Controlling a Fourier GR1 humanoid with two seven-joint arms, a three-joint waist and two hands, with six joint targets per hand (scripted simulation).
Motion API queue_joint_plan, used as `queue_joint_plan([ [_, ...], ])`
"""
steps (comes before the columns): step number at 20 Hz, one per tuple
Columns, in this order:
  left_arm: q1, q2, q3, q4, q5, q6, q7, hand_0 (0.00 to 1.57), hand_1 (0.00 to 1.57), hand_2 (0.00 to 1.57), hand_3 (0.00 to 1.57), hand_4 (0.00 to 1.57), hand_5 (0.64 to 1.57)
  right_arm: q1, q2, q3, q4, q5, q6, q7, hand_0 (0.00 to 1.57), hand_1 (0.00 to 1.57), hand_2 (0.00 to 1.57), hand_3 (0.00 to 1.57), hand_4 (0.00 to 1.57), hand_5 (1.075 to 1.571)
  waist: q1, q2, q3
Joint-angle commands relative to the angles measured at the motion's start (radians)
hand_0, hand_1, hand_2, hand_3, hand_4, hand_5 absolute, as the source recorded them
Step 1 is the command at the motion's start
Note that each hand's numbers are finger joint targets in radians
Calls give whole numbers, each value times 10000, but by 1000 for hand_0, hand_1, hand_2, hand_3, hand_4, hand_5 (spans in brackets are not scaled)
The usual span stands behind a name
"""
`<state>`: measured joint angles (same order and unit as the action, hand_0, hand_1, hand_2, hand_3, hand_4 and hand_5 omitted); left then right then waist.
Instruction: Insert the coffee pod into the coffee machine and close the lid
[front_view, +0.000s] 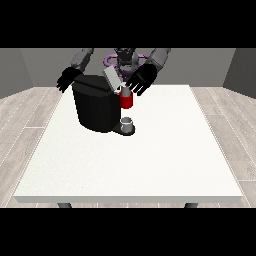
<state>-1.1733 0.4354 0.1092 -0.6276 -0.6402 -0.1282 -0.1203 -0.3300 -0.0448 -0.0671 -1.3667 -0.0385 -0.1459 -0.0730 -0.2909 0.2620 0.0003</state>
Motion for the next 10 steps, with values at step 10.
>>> queue_joint_plan([
  [10,99,483,290,522,-62,-151,-368,1236,1236,1279,1197,487,1571,431,75,357,-654,58,100,176,0,0,0,0,415,1571,-388,88,-4],
])
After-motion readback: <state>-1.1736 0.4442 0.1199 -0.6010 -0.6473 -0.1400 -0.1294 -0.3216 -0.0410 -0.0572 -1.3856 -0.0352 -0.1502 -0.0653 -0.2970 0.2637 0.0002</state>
